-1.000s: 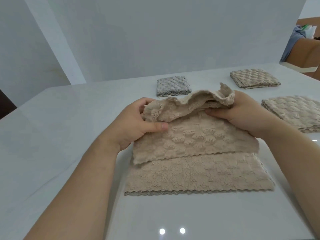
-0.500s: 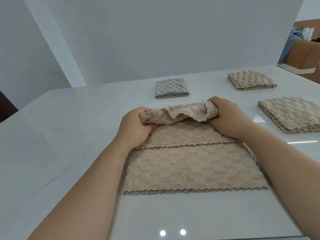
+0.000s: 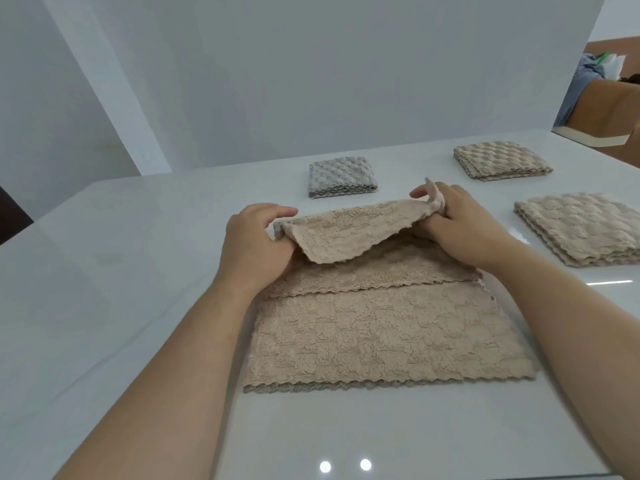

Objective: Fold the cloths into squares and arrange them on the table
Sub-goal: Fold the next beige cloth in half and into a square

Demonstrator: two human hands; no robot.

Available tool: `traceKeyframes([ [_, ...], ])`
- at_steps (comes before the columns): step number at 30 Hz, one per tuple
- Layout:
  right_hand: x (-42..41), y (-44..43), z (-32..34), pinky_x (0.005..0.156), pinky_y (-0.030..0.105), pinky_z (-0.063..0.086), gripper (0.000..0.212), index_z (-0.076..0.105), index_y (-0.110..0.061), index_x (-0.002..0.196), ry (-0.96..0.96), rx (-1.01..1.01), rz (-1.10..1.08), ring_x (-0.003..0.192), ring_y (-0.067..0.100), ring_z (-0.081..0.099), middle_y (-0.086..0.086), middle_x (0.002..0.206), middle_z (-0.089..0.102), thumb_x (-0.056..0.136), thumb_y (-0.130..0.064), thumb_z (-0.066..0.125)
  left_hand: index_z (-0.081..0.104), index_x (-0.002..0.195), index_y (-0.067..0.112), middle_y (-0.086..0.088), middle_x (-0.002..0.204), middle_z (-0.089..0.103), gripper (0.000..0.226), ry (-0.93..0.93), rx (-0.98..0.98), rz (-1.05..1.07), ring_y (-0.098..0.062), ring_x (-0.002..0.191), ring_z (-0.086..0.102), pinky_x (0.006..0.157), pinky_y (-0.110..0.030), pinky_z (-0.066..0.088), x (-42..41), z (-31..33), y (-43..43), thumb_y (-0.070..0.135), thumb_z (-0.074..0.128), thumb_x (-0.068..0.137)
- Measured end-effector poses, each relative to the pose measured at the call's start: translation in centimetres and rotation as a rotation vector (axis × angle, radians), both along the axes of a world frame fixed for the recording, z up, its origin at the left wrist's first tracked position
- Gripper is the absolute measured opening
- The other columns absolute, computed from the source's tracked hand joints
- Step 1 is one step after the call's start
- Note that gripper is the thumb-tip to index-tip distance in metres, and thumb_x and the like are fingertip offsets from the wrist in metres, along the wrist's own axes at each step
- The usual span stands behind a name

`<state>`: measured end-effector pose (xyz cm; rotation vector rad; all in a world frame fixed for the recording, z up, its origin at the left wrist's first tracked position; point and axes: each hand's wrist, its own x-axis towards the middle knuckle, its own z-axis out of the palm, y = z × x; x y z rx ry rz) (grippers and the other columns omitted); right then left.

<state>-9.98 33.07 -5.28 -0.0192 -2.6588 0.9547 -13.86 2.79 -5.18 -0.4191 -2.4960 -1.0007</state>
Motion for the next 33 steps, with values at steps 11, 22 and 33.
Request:
traceKeyframes([
  [11,0.2,-0.1,0.4,0.092,0.038,0.047,0.032,0.064,-0.017,0.103,0.239,0.024,-0.167,0.109,0.025,0.049,0.003,0.115,0.047,0.075,-0.001,0.066,0.077,0.085,0.036,0.010,0.059,0.053,0.019,-0.008,0.125,0.021,-0.009,0.061,0.057,0.066,-0.021,0.050,0.0,0.2,0.0,0.018,0.079,0.085],
  [22,0.4,-0.1,0.6,0.064,0.052,0.058,0.032,0.065,-0.028,0.083,0.152,-0.366,-0.220,0.073,0.035,0.067,0.008,0.095,0.072,0.079,0.003,0.063,0.053,0.104,0.013,-0.010,0.076,0.077,0.019,-0.479,0.670,-0.087,-0.036,0.070,0.076,0.066,-0.043,0.063,1.2,1.4,1.5,0.003,0.037,0.101],
  [33,1.1,-0.8,2.0,0.085,0.052,0.059,0.029,0.074,-0.012,0.080,0.104,-0.592,-0.151,0.084,0.032,0.073,0.008,0.081,0.076,0.089,-0.030,0.053,0.058,0.108,0.010,-0.015,0.117,0.068,0.027,-0.651,0.852,-0.028,-0.033,0.094,0.072,0.072,-0.044,0.064,0.4,1.1,1.1,0.027,0.073,0.093],
])
